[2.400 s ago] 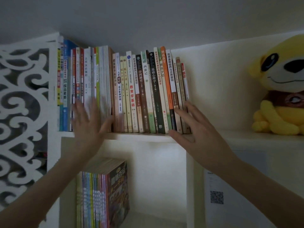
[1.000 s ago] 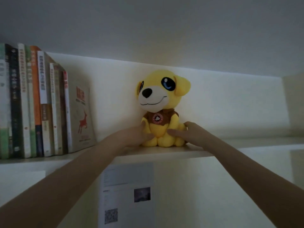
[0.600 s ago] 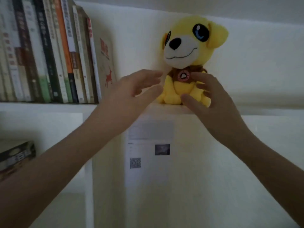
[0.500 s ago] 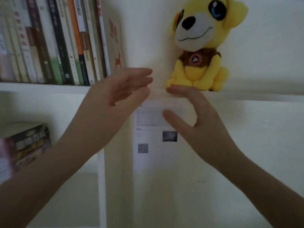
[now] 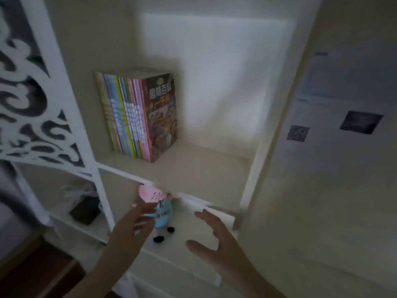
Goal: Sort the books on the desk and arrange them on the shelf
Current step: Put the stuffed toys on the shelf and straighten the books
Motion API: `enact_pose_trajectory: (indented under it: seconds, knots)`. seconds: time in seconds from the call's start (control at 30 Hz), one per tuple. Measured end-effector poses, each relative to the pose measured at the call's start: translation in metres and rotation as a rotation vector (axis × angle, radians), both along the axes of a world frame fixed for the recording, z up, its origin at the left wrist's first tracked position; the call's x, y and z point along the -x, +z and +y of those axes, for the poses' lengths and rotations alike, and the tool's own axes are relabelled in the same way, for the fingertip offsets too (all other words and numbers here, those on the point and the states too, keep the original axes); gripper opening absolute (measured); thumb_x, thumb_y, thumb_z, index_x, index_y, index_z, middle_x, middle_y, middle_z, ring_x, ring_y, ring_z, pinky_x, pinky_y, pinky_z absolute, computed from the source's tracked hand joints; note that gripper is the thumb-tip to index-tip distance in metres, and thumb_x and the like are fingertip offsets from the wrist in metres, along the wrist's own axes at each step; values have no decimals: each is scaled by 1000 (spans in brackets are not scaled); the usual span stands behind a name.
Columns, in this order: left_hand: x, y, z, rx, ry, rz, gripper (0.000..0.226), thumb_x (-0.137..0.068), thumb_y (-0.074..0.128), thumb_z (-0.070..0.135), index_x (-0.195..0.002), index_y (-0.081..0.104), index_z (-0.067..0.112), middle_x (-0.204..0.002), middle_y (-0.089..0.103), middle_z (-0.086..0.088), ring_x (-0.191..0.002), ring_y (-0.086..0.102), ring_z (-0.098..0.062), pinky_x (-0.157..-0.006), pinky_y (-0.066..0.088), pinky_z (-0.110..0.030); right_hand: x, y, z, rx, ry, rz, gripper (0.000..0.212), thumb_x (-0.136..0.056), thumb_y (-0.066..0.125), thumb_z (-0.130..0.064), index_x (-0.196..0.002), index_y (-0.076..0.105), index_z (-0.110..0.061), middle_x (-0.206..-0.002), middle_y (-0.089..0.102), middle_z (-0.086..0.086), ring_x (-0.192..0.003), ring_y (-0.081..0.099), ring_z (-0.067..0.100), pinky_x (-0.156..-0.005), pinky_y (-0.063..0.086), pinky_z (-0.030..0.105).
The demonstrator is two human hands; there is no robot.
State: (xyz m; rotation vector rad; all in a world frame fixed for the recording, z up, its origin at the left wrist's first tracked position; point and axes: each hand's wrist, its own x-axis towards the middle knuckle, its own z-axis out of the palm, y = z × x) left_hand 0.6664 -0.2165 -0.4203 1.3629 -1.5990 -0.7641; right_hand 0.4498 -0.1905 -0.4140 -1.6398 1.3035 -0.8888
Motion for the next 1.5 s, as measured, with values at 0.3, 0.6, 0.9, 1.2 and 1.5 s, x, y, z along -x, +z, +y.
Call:
enact_pose_trajectory:
  seconds: [0.3,0.6,0.9,1.2,1.5]
  knots:
    - [-34,-81,-34,-209,137,-11,53,-85,68,22,-132,47,26,-137,50,2,-111,53,-11,-89,40,-25,-37,-63,-43,-142,-97,8,58,-80,75,-35,-120,38,-51,-144,17,-28,-143,18,5,-111,24,26]
    - [-60,-126,-63,-289,208,34,56,-86,67,28,-137,45,23,-138,48,3,-111,50,-8,-94,43,-28,-67,-108,-89,-226,-116,76,64,-82,72,-40,-136,39,-43,-158,16,-17,-145,18,16,-117,26,45]
    - [-59,-175,-89,-378,157,5,62,-88,66,30,-143,37,23,-144,41,0,-115,46,-6,-98,41,-28,-97,-170,-143,-226,-124,116,75,-82,73,-36,-146,35,-27,-159,17,-6,-147,9,11,-102,18,22]
    - [-51,-201,-131,-409,42,50,75,-93,59,22,-151,12,28,-156,19,6,-141,24,-12,-106,27,-20,-116,-228,-199,-154,-196,61,98,-57,85,-38,-141,37,-20,-136,45,1,-129,42,18,-109,38,42]
    - [-49,-218,-155,-488,79,160,73,-94,54,6,-152,12,21,-148,38,-3,-128,42,-13,-80,36,0,-127,-248,-203,-95,-275,-35,114,-40,80,-45,-138,37,-9,-119,41,-8,-119,46,26,-94,51,41]
